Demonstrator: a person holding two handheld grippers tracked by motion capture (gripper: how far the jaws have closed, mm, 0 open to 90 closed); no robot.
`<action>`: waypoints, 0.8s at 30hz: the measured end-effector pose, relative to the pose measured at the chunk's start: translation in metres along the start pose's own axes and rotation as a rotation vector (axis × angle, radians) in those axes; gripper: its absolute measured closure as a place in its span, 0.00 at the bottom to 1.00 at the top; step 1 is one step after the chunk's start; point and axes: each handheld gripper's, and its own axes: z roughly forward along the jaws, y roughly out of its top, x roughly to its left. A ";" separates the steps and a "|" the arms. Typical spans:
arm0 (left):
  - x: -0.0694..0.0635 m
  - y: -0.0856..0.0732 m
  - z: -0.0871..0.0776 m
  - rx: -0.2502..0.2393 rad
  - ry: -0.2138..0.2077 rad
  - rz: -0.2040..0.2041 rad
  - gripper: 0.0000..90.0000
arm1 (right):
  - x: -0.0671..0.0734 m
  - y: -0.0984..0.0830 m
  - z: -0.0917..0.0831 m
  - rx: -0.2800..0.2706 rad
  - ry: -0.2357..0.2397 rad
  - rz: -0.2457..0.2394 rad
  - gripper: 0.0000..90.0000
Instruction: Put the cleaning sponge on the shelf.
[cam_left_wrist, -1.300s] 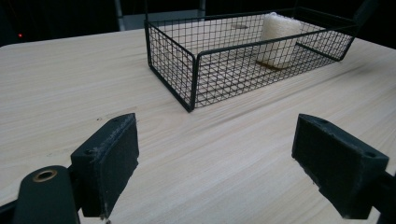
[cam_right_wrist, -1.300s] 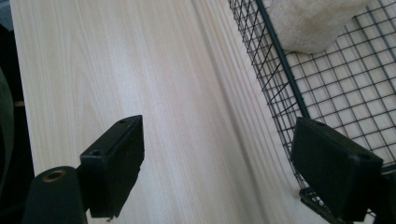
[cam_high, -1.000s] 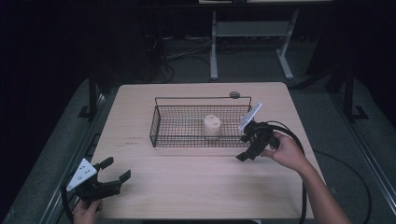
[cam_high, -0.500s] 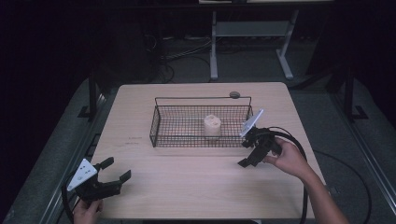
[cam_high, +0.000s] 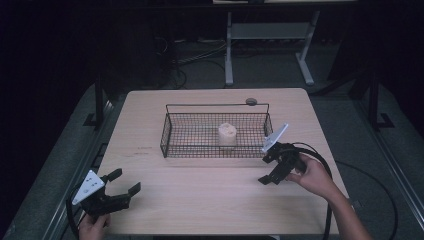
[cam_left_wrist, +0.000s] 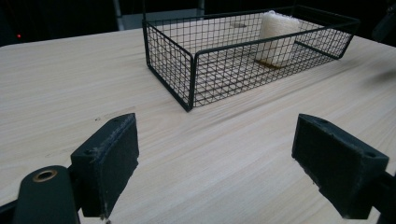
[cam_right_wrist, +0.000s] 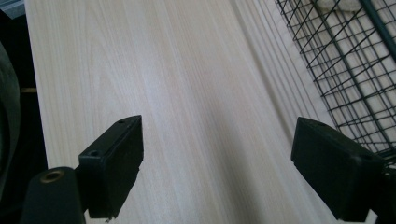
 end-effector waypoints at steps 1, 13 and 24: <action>0.000 0.000 0.000 0.001 0.000 0.001 0.16 | 0.000 0.000 0.000 0.000 0.000 0.000 0.18; 0.000 0.000 0.000 0.004 -0.001 0.003 0.15 | 0.007 -0.016 0.002 -0.007 -0.004 0.010 0.18; -0.001 0.000 0.001 0.003 -0.001 0.002 0.15 | 0.015 -0.028 0.004 -0.013 -0.007 0.017 0.18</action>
